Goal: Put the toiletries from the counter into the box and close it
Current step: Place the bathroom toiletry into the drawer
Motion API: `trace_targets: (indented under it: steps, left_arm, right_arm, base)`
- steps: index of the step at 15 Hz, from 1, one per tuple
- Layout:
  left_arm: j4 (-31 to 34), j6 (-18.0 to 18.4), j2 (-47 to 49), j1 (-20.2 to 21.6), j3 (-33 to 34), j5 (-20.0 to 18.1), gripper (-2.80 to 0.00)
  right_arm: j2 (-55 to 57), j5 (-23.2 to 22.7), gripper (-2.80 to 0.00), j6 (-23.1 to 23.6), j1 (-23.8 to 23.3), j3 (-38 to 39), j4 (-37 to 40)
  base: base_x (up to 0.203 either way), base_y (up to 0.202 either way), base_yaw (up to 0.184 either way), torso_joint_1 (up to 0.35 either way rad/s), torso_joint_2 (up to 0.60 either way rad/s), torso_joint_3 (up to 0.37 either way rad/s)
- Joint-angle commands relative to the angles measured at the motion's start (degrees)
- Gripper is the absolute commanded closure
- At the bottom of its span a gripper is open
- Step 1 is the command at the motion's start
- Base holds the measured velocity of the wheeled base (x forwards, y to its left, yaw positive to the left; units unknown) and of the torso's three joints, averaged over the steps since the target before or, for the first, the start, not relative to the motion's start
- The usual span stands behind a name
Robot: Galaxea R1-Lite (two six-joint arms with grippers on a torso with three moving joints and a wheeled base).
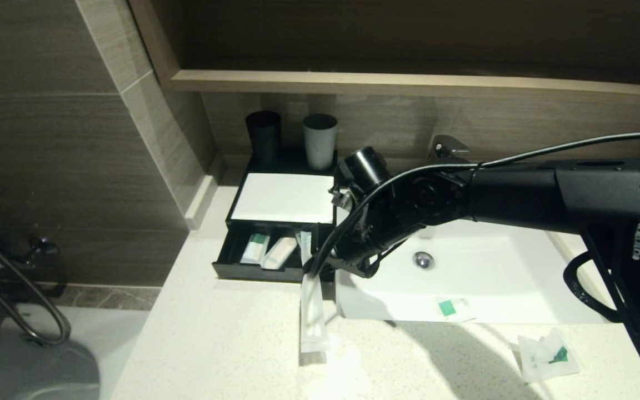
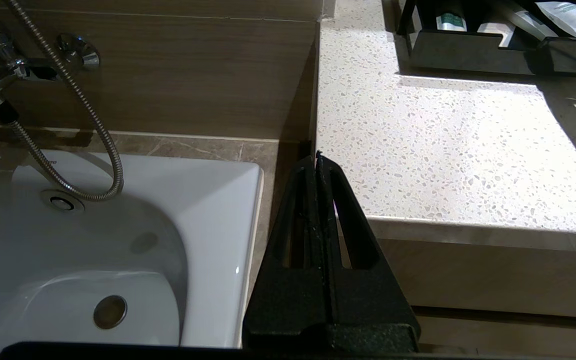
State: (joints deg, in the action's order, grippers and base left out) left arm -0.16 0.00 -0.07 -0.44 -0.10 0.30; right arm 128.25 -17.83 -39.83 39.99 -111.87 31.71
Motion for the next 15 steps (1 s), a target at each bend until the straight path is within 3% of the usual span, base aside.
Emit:
trace_targets:
  steps: [1, 14, 15]
  left_arm:
    - [0.0, 0.0, 0.0, 0.0, 0.0, 0.0, 0.0]
    - [0.0, 0.0, 0.0, 0.0, 0.0, 0.0, 0.0]
    - [0.0, 0.0, 0.0, 0.0, 0.0, 0.0, 0.0]
  right_arm:
    - [0.3, 0.0, 0.0, -0.3, 0.0, 0.0, 0.1]
    - [0.4, 0.8, 0.0, -0.2, -1.0, 0.0, -0.7]
    - [0.4, 0.8, -2.8, -0.2, -1.0, 0.0, -0.7]
  base:
    - [0.0, 0.0, 0.0, 0.0, 0.0, 0.0]
    - [0.0, 0.0, 0.0, 0.0, 0.0, 0.0]
    - [0.0, 0.0, 0.0, 0.0, 0.0, 0.0]
